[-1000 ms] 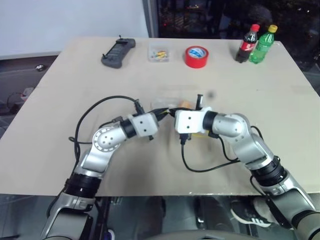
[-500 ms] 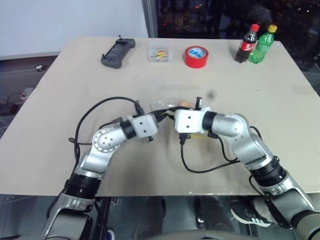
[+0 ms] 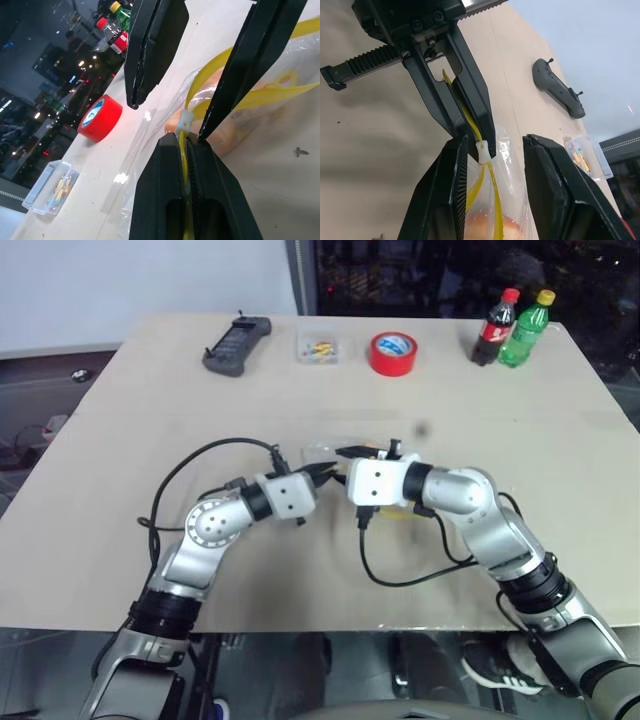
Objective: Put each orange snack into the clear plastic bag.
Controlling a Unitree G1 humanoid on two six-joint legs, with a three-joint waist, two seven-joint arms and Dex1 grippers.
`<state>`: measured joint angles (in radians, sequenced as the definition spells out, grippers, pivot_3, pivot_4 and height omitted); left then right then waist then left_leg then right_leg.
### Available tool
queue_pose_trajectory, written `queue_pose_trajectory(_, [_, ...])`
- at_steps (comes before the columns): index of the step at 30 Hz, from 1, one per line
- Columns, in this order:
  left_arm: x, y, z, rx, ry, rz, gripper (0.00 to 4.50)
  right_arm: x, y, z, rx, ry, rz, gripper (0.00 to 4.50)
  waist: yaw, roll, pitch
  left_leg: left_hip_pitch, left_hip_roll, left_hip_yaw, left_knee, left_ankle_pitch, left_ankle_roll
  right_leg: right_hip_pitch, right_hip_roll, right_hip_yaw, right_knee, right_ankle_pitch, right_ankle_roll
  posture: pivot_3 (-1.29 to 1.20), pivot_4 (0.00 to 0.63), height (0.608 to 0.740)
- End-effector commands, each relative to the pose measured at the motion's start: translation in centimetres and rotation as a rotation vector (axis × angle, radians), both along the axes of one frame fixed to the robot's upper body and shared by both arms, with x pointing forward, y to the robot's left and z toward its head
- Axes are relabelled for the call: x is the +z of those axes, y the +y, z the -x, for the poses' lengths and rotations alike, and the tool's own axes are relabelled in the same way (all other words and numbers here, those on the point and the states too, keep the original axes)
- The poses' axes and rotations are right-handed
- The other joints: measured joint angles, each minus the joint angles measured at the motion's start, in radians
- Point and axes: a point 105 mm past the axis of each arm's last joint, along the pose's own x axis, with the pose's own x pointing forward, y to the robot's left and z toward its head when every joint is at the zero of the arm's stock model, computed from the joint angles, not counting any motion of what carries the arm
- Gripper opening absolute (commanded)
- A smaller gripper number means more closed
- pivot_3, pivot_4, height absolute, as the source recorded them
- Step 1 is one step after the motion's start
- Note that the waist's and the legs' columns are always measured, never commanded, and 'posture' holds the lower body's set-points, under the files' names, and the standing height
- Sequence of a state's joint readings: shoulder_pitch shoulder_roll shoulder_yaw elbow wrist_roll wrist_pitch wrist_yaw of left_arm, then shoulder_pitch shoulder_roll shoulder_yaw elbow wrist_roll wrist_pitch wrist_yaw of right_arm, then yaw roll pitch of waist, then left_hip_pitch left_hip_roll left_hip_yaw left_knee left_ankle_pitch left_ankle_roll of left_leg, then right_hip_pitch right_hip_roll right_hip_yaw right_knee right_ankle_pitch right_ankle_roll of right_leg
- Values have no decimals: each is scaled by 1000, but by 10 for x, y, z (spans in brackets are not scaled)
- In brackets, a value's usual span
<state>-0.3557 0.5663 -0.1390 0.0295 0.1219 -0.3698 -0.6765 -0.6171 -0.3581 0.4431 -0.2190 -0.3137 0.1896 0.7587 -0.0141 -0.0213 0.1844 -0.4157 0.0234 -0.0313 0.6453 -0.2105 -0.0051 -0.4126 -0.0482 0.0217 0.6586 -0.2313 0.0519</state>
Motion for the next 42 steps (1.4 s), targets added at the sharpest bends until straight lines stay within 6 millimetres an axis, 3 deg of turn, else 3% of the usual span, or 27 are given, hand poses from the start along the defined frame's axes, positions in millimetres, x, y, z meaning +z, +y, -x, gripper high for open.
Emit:
queue_pose_trajectory(1, [9,-2,4,-18,-52,-2,0,11,4,6,31,-46,-19,1773,0,0,0,0,0,0,0,0,0,0,0,0,0,0,0,0,150,740])
queue_pose_trajectory(3, [9,-2,4,-17,-56,-4,0,11,5,6,33,-43,-19,1541,0,0,0,0,0,0,0,0,0,0,0,0,0,0,0,0,150,740])
queue_pose_trajectory(5, [9,-2,5,-16,-58,-4,0,10,5,6,34,-41,-17,1007,0,0,0,0,0,0,0,0,0,0,0,0,0,0,0,0,150,740])
queue_pose_trajectory(7, [9,-2,6,-17,-61,-6,0,10,5,6,35,-39,-15,124,0,0,0,0,0,0,0,0,0,0,0,0,0,0,0,0,150,740])
queue_pose_trajectory(8, [9,-2,6,-18,-62,-6,0,9,5,6,36,-37,-13,51,0,0,0,0,0,0,0,0,0,0,0,0,0,0,0,0,150,740])
queue_pose_trajectory(19, [12,3,2,12,-33,49,0,7,1,6,33,-16,-1,51,0,0,0,0,0,0,0,0,0,0,0,0,0,0,0,0,150,740])
queue_pose_trajectory(22, [11,2,2,9,-31,47,0,5,-3,7,30,-14,11,863,0,0,0,0,0,0,0,0,0,0,0,0,0,0,0,0,150,740])
queue_pose_trajectory(24, [12,2,3,7,-36,43,0,4,-4,6,20,-27,16,1748,0,0,0,0,0,0,0,0,0,0,0,0,0,0,0,0,150,740])
queue_pose_trajectory(42, [11,0,7,-13,-115,-41,0,6,3,3,51,-54,22,1748,0,0,0,0,0,0,0,0,0,0,0,0,0,0,0,0,150,740])
